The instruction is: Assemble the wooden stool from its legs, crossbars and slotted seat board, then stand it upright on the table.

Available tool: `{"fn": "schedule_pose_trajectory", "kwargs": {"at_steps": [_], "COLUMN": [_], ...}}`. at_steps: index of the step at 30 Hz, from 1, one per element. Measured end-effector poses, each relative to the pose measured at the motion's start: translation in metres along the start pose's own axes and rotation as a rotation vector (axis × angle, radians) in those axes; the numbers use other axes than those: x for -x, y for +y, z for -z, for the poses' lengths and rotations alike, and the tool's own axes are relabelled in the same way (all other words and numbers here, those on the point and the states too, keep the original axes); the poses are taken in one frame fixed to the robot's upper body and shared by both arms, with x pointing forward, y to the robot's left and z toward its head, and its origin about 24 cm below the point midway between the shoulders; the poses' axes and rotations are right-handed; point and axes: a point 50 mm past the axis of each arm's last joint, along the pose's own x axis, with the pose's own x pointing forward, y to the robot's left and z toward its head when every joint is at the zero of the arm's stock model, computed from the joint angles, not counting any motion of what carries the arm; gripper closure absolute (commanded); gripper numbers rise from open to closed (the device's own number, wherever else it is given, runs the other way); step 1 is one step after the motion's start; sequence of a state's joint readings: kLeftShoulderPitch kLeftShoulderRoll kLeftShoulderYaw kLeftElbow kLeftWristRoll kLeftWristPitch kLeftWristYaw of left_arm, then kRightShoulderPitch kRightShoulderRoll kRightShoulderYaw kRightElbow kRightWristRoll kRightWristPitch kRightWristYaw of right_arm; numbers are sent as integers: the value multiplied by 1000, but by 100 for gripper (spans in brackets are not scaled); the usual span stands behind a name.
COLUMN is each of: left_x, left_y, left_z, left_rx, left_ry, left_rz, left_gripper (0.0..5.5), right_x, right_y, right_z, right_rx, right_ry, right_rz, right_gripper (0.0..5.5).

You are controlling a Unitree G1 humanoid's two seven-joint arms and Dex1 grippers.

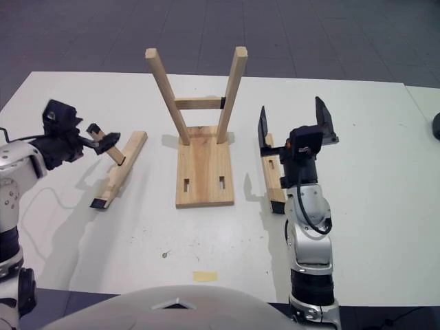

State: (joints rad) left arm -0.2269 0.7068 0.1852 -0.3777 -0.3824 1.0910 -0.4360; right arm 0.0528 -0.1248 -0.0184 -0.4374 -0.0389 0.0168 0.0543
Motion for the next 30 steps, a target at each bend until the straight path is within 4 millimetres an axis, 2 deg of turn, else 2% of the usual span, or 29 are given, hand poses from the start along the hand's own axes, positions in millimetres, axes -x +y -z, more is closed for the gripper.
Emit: {"fn": "schedule_pose_trajectory", "kwargs": {"at_steps": [6,8,15,23,27,30], "left_x": [-14,-16,-18,-17,-18,-19], "left_y": [9,10,14,17,14,12], "left_z": [46,52,54,44,35,36], "left_rx": [27,16,-18,-23,-26,-24], "left_ry": [203,212,215,223,209,223], "left_rz": [-7,7,78,107,137,153], "left_gripper": [13,13,125,12,12,12], "right_x": [3,5,6,10,12,12], "right_y": [6,8,14,20,24,24], "right_z": [0,1,2,3,4,4], "right_rx": [-18,-24,-34,-52,-52,-49], "right_ry": [6,12,19,29,32,30], "right_rz": [8,10,14,49,54,70], "right_gripper": [10,10,10,10,10,10]}}
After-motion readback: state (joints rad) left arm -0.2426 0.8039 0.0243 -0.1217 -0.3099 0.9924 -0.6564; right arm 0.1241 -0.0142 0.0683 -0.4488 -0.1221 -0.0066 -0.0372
